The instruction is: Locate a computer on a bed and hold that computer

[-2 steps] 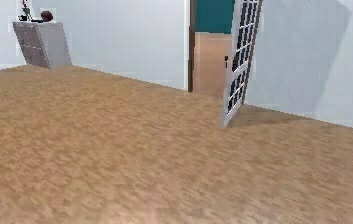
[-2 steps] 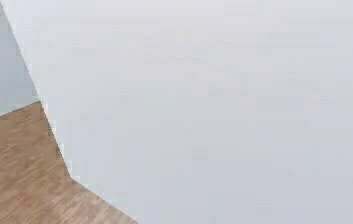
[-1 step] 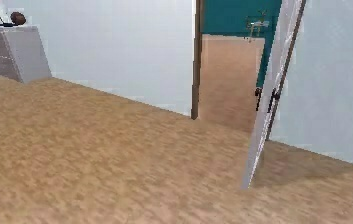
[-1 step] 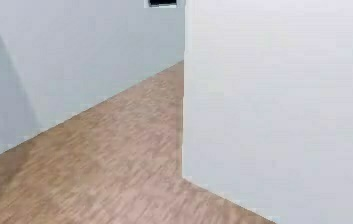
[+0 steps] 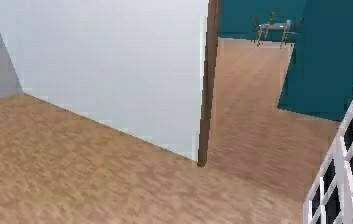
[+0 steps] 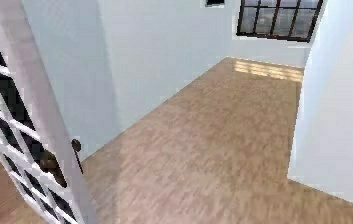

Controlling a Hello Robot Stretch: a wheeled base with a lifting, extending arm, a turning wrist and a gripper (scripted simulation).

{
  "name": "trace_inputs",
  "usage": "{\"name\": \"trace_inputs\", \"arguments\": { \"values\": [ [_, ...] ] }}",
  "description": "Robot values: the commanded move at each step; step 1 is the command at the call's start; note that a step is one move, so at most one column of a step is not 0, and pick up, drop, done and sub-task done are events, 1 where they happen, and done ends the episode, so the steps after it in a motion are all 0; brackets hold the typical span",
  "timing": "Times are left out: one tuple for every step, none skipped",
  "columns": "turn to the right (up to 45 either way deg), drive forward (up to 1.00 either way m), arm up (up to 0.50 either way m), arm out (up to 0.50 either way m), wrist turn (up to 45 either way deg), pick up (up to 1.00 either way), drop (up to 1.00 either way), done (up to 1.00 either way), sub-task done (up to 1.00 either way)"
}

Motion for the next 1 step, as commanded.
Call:
{"name": "trace_inputs", "arguments": {
  "values": [
    [45.0,0.00,0.00,0.00,0.0,0.00,0.00,0.00,0.00]
  ]
}}
